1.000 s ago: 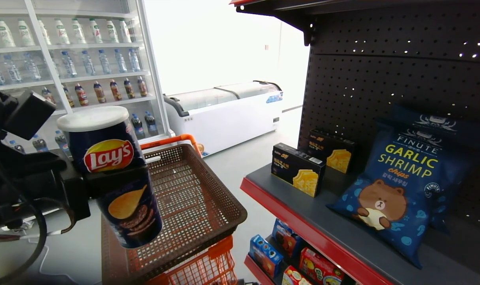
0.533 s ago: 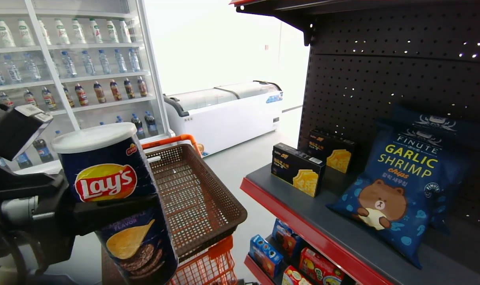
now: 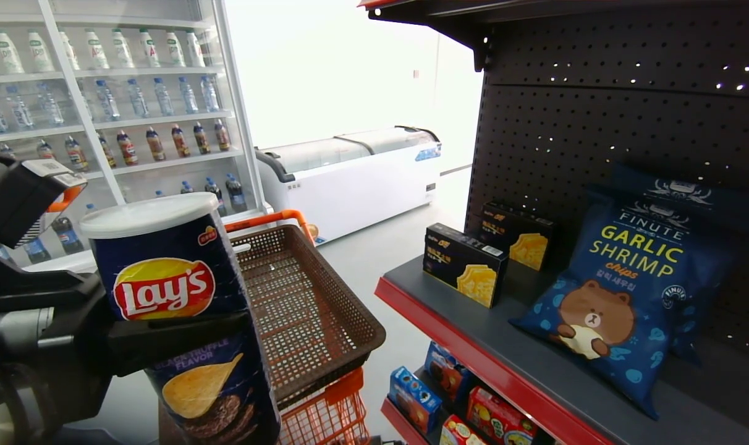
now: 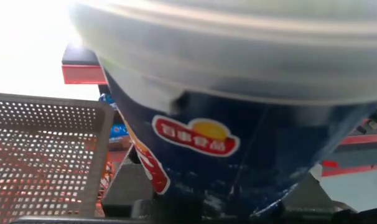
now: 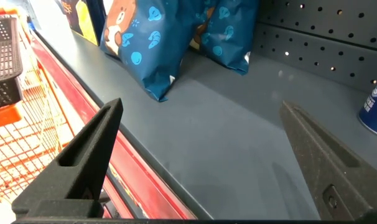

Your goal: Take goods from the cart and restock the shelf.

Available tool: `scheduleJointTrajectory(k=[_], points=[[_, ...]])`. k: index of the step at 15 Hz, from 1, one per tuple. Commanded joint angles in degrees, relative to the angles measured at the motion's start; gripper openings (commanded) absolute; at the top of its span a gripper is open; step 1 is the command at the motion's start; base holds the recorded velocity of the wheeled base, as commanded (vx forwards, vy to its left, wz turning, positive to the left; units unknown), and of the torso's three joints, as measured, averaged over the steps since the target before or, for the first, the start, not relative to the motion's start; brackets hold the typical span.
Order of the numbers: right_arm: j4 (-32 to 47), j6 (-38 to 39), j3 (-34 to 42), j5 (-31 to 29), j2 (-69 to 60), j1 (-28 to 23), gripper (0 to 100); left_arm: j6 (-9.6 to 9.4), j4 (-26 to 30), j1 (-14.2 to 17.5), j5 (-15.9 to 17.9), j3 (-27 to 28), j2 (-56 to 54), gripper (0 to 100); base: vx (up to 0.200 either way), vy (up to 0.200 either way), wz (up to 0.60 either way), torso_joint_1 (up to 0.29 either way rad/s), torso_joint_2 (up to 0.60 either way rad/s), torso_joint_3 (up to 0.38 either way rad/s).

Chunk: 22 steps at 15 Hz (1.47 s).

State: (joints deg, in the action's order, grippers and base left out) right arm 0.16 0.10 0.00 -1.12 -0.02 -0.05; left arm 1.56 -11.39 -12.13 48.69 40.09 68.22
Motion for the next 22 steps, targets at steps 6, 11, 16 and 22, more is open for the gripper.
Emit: scheduleJointTrajectory(k=[6, 11, 16, 22], points=[[0.0, 0.0, 0.0, 0.0, 0.0, 0.0, 100, -0.07, -0.1, -0.1, 0.8, 0.0, 0.7, 0, 0.000, 0.000, 0.00, 0.000, 0.00, 0.000], [0.0, 0.0, 0.0, 0.0, 0.0, 0.0, 100, -0.07, -0.4, -0.1, 0.9, 0.0, 1.4, 0, 0.000, 0.000, -0.60, 0.001, 0.00, 0.002], [0.0, 0.0, 0.0, 0.0, 0.0, 0.0, 100, -0.07, -0.6, -0.2, 0.9, 0.1, 1.9, 0, 0.000, 0.000, -0.60, 0.007, 0.01, 0.000], [0.0, 0.0, 0.0, 0.0, 0.0, 0.0, 100, -0.15, -0.6, -0.2, 0.9, 0.2, 2.0, 0, 0.000, 0.000, -0.60, 0.004, 0.00, 0.000]])
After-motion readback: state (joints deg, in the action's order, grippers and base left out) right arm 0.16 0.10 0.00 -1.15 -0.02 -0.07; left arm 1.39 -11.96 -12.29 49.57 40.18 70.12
